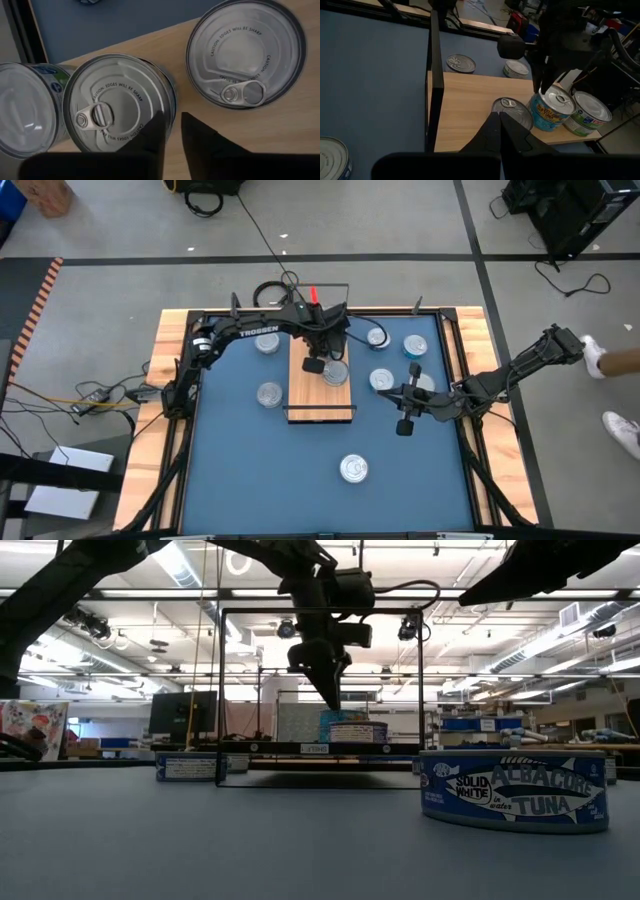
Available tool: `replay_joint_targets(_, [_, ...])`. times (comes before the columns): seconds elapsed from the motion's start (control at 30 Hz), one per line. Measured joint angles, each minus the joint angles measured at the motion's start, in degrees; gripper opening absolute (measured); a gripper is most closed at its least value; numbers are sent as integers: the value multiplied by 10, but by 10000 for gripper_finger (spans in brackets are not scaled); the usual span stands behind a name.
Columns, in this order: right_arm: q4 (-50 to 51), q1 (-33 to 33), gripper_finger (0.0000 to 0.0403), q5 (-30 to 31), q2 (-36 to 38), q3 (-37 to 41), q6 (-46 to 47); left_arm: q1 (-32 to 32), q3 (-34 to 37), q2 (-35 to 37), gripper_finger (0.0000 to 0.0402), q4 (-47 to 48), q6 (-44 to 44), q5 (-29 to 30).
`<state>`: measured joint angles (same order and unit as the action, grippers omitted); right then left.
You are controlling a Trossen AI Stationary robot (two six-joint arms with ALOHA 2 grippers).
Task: Stack canned seafood by type on shelf
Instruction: Stack the yellow blue tuna can on top of the other yellow blue tuna can on the shelf, then stack the blue tuna can on top of the other blue tuna can on the shelf
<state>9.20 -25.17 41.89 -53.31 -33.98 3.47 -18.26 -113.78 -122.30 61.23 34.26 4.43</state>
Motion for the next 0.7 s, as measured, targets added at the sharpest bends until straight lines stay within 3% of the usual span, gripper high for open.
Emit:
replay_joint_targets(0.17, [0, 0, 2, 0, 0, 0, 0, 2, -7, 0, 107, 5, -10, 25])
replay_joint_targets(0.3, [7, 0, 2, 0, 0, 0, 5, 10, -40, 0, 113, 16, -15, 47])
replay_joint_targets(0.43, [21, 0, 2, 0, 0, 0, 15, 22, -85, 0, 85, 20, -19, 32])
replay_joint_targets(0.6, [28, -1, 2, 1, 0, 0, 14, 35, -112, 2, 15, 5, -31, 17])
replay_joint_targets(0.7, [28, -1, 2, 1, 0, 0, 14, 42, -112, 2, 7, -24, -37, 13])
